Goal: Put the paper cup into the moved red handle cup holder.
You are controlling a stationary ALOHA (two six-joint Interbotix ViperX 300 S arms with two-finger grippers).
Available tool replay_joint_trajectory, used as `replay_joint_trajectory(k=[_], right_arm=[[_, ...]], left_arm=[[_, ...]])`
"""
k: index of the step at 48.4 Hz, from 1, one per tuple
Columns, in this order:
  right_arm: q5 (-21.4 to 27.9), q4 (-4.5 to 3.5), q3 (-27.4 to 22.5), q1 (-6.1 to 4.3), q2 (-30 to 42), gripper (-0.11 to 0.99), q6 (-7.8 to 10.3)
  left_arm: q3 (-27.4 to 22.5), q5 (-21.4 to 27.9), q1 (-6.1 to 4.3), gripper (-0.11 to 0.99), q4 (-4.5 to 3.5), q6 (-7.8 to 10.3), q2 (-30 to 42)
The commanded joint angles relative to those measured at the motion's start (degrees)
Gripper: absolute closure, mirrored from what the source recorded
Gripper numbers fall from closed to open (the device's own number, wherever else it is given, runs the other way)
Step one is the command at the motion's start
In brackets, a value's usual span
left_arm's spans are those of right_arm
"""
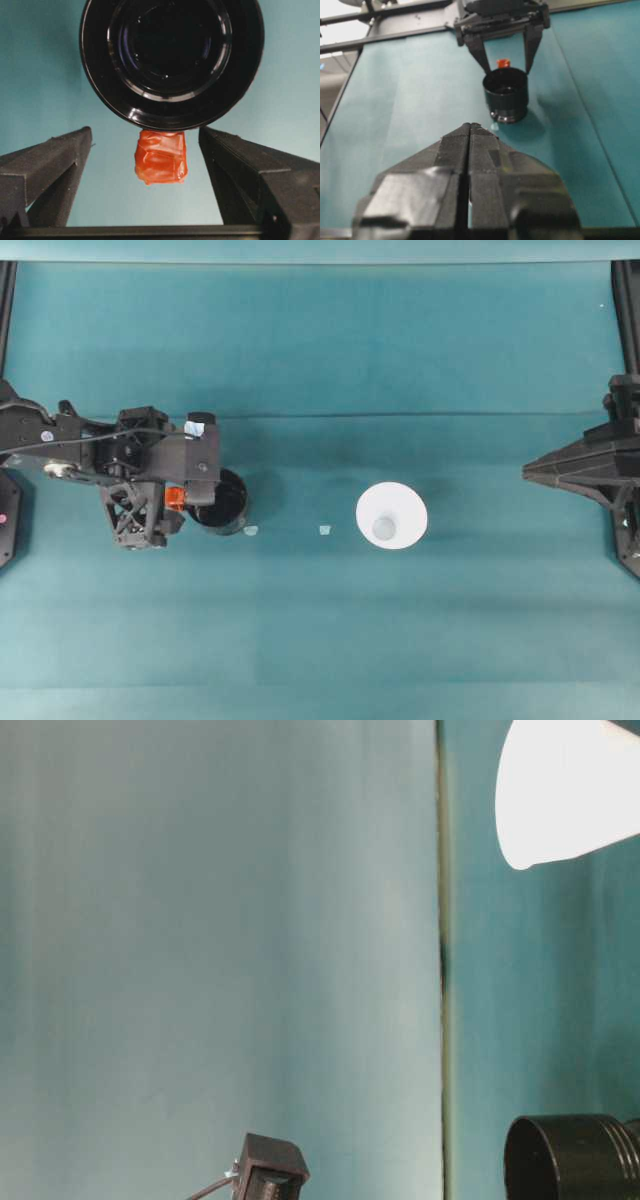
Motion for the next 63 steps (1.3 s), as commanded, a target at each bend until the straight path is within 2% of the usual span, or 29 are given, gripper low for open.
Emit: replay_joint_trajectory(k=[1, 13, 19, 24, 32, 55, 59, 63], right_arm=[[-0.3, 0.09, -0.4, 0.09, 0.4, 0.99, 0.44], [-0.3, 0.00, -0.4, 0.09, 0.4, 0.99, 0.44], [-0.3, 0.09, -0.2, 0.09, 0.4, 0.99, 0.44], [-0.3, 0.09, -0.2, 0.09, 0.4, 0.99, 0.44], [-0.3, 0.09, -0.2, 0.18, 0.4, 0.99, 0.44], [-0.3, 0.09, -0.2, 0.09, 0.4, 0.99, 0.44], [-0.3, 0.09, -0.2, 0.18, 0.4, 0.99, 0.44], [-0.3, 0.09, -0.2, 0.18, 0.4, 0.99, 0.44]], left_arm=[[-0.4, -0.3, 0.00, -0.07, 0.18, -0.09, -0.2], [-0.4, -0.3, 0.00, -0.06, 0.09, -0.18, -0.2], [-0.4, -0.3, 0.00, -0.02, 0.09, -0.26, -0.2], [-0.3, -0.4, -0.18, 0.14, 0.09, -0.26, -0.2], [-0.4, -0.4, -0.97, 0.60, 0.09, 0.35, -0.2], [-0.8, -0.2, -1.32, 0.61, 0.09, 0.18, -0.4], [-1.8, 1.0, -1.32, 0.61, 0.09, -0.09, -1.8], [-3.8, 4.1, -1.32, 0.61, 0.09, -0.26, -4.4]])
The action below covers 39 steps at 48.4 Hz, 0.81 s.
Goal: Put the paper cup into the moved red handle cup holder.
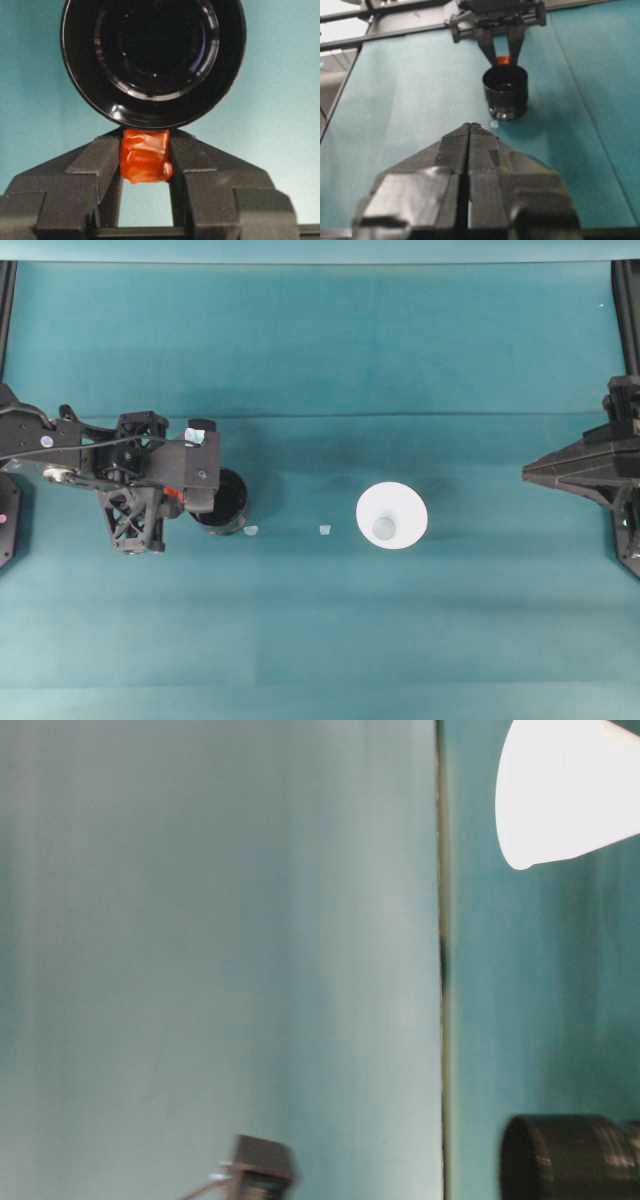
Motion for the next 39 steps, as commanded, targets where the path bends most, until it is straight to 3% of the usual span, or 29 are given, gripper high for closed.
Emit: replay_joint_trajectory(k=[1, 11, 17, 30, 39], right_arm=[[-0.2, 0.18, -0.4, 0.18, 0.4, 0.99, 0.44], [-0.2, 0.18, -0.4, 0.18, 0.4, 0.99, 0.44], [-0.2, 0.09, -0.4, 0.18, 0.4, 0.99, 0.44], [-0.2, 0.18, -0.4, 0.18, 0.4, 0.99, 0.44], [-0.2, 0.09, -0.4, 0.18, 0.3, 0.99, 0.44]], left_arm=[[-3.4, 3.3, -0.09, 0.61, 0.18, 0.00, -3.6], [-11.5, 17.3, -1.14, 0.61, 0.09, -0.09, -10.2], [-14.2, 22.4, -1.32, 0.61, 0.18, -0.18, -11.6], [-15.9, 23.0, -1.41, 0.61, 0.09, -0.26, -10.7], [-20.2, 20.8, -1.67, 0.61, 0.18, -0.18, -5.7]])
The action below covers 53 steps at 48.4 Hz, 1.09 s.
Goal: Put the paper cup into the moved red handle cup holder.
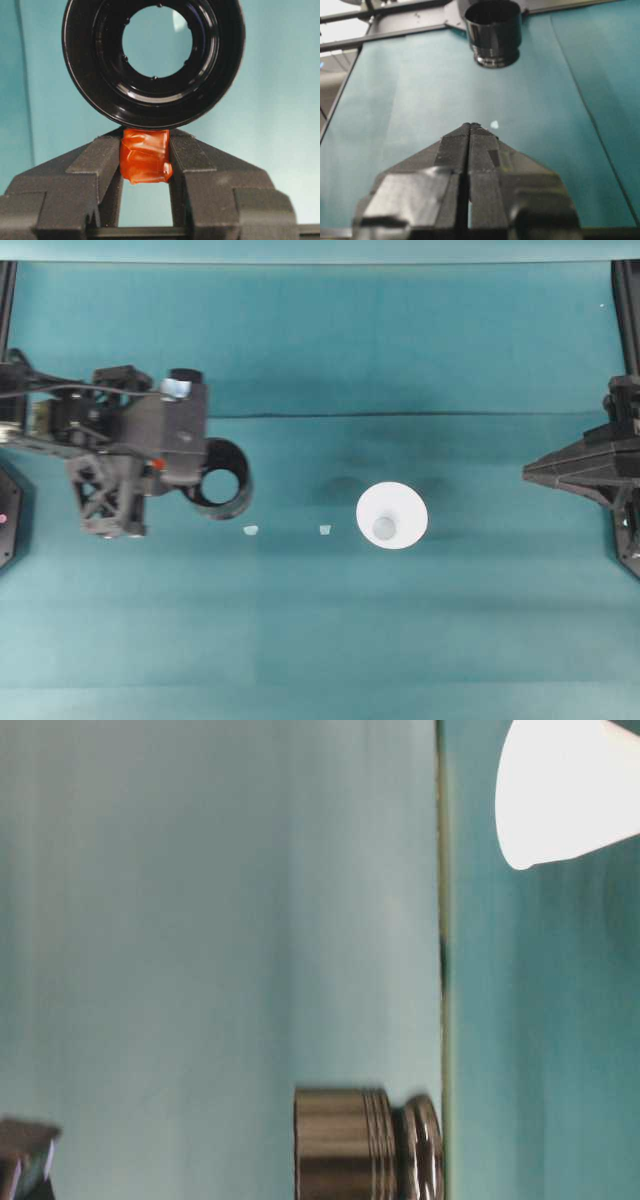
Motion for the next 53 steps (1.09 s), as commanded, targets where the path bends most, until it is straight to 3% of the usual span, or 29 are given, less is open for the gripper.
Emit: replay_joint_trajectory(k=[1, 22, 37, 53], right_arm=[[-0.3, 0.09, -0.4, 0.09, 0.4, 0.99, 0.44], [-0.3, 0.00, -0.5, 0.09, 0.1, 0.99, 0.44], [-0.3, 0.09, -0.4, 0.18, 0.1, 0.99, 0.44], [-0.3, 0.09, -0.4, 0.18, 0.1, 0.99, 0.44]], left_arm=[[-3.7, -1.6, -0.53, 0.61, 0.18, 0.09, 2.2], [-13.0, -4.7, -1.41, 0.61, 0.18, 0.79, 15.8], [-12.4, -7.3, -1.67, 0.61, 0.18, 2.46, 18.5], [-11.3, -11.8, -2.02, 0.61, 0.09, 2.55, 23.3]])
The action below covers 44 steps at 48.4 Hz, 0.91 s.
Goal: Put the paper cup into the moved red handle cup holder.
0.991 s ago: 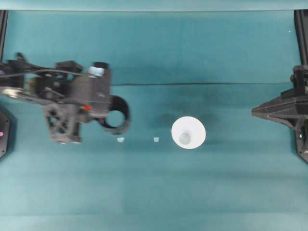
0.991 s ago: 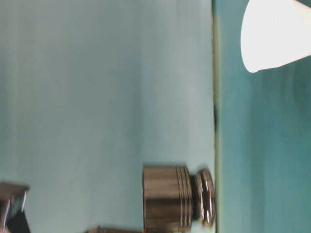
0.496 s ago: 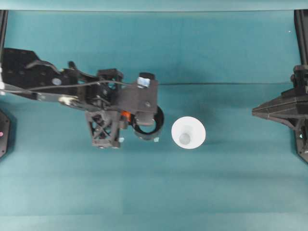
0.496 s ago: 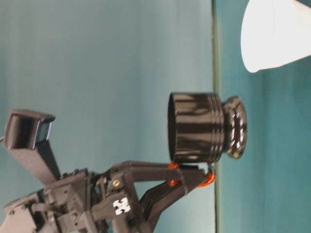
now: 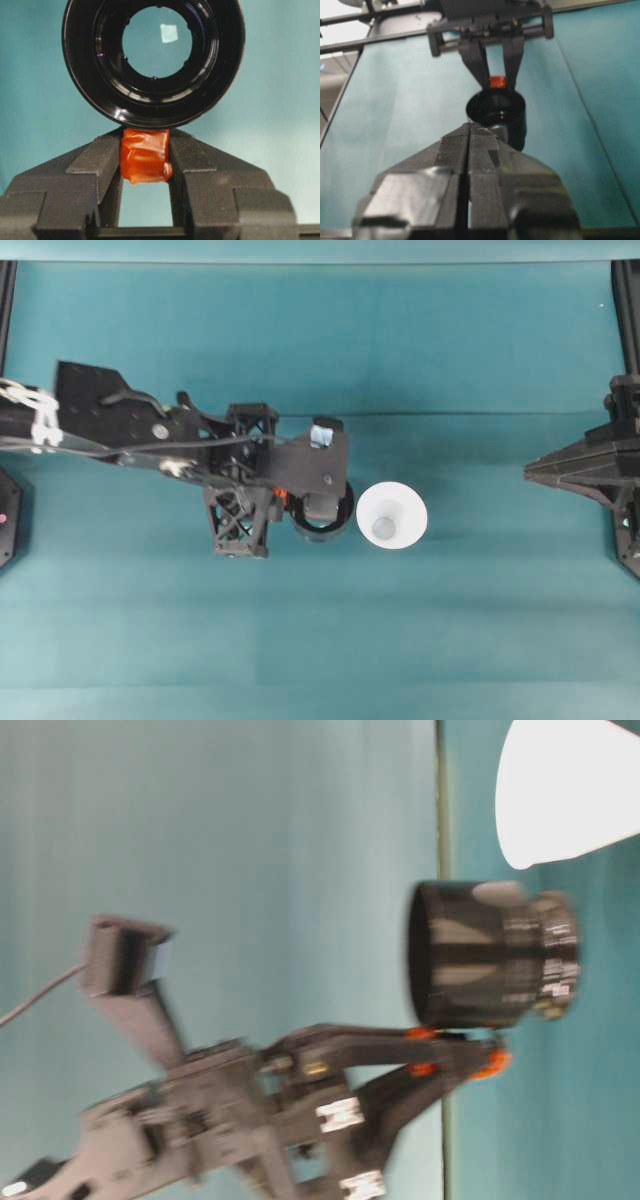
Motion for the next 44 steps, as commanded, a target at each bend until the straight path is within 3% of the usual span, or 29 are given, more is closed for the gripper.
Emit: replay_joint_trajectory(k=[1, 12, 23, 44], right_arm=[[-0.3, 0.18, -0.4, 0.18, 0.4, 0.99, 0.44], [-0.3, 0.18, -0.4, 0.18, 0.4, 0.99, 0.44], [-0.3, 0.18, -0.4, 0.18, 0.4, 0.99, 0.44], [-0.3, 0.18, -0.4, 0.09, 0.4, 0.99, 0.44]], left_arm=[[-0.4, -1.1, -0.18, 0.61, 0.09, -0.09, 0.2], [0.2, -2.6, -0.18, 0.61, 0.18, 0.00, 1.8], [2.9, -7.1, -0.18, 0.61, 0.09, -0.18, 3.6], [4.4, -9.3, -0.09, 0.61, 0.09, 0.00, 3.7]])
